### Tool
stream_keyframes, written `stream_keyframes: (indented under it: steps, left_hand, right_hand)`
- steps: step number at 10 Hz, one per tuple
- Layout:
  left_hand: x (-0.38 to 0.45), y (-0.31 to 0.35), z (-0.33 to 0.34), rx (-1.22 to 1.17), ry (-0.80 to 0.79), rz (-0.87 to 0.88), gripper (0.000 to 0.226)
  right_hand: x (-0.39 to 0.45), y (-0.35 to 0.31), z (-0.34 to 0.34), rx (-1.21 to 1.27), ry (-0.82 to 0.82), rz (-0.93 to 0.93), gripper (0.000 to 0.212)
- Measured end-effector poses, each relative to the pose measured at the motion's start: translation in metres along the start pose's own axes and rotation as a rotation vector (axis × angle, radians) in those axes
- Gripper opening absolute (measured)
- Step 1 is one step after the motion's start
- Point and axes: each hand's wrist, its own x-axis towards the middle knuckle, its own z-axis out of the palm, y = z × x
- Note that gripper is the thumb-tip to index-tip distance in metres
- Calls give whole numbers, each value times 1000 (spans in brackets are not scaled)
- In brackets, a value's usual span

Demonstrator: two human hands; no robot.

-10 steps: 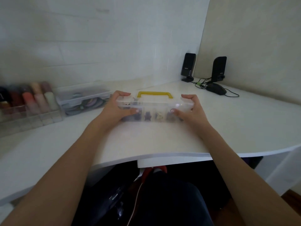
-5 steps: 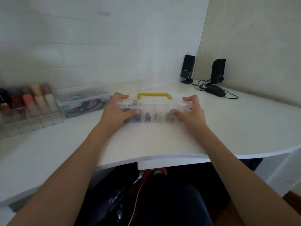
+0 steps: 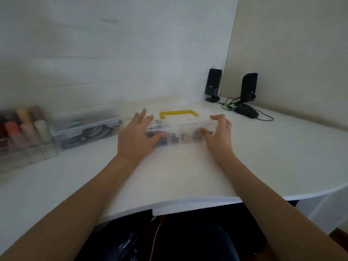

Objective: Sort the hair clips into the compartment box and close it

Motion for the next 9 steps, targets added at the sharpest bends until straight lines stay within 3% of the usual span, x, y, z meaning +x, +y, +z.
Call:
stream_keyframes:
  steps: [3, 5, 7, 9]
  left_hand:
    - [44, -28, 28, 506, 165, 358, 51]
    - [63, -55, 22, 600, 108, 211, 50]
    - [64, -78, 0, 551, 71, -27, 53]
    - [62, -71, -4, 487, 65, -111, 55]
  right_hand:
    - [62, 16, 37, -49, -9, 23, 39]
    - [98, 13, 91, -109, -65, -7, 39]
    - [111, -3, 152, -49, -142, -61, 43]
    - [124, 14, 137, -118, -221, -113, 56]
